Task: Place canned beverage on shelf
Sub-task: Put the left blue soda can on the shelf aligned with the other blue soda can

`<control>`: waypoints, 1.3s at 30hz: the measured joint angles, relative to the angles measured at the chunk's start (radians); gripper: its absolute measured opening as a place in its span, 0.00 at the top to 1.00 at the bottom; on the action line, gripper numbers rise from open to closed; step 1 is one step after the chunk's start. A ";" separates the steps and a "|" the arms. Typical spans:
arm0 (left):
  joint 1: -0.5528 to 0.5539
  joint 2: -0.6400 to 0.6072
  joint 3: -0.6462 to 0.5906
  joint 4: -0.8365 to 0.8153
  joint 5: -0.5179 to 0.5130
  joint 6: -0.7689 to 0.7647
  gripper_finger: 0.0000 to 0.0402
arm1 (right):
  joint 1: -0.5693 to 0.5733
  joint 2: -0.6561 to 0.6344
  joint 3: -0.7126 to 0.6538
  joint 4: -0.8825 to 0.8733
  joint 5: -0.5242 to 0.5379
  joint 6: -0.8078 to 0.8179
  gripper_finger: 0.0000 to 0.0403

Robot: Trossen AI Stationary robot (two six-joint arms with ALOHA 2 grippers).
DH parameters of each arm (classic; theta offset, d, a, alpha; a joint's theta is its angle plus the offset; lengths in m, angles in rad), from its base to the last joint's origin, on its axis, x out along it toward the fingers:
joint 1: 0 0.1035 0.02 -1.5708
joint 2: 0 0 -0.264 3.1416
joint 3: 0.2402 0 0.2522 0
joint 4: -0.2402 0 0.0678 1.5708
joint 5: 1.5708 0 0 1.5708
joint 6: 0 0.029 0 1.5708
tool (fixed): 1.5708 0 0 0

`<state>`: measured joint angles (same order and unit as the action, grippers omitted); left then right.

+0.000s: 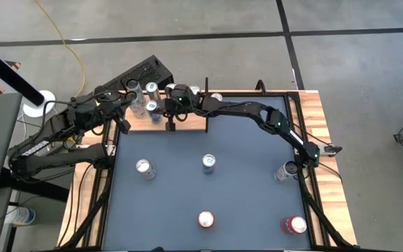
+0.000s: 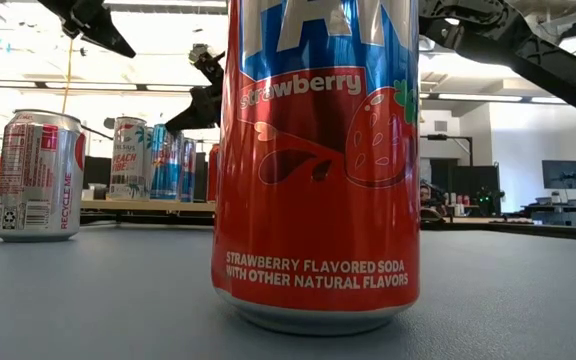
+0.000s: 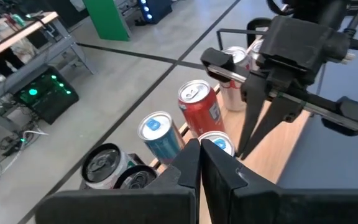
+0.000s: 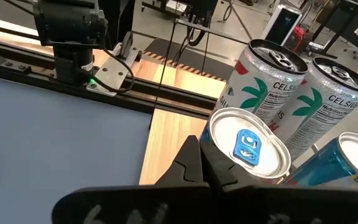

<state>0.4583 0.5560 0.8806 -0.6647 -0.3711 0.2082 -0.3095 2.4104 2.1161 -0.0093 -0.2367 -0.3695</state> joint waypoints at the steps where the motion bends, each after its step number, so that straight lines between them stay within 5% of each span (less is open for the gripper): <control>1: 0.000 0.000 0.000 0.000 0.001 -0.003 1.00 | -0.001 0.000 0.000 0.000 0.000 0.002 1.00; 30: 0.000 0.000 0.000 -0.081 0.002 -0.019 1.00 | 0.012 0.024 0.001 0.064 -0.034 -0.003 1.00; 39: 0.000 0.000 0.000 -0.100 0.008 -0.031 1.00 | 0.013 0.067 -0.002 0.140 0.031 -0.028 1.00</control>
<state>0.4587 0.5564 0.8808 -0.7651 -0.3631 0.1770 -0.2960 2.4769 2.1143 0.1307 -0.2057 -0.3974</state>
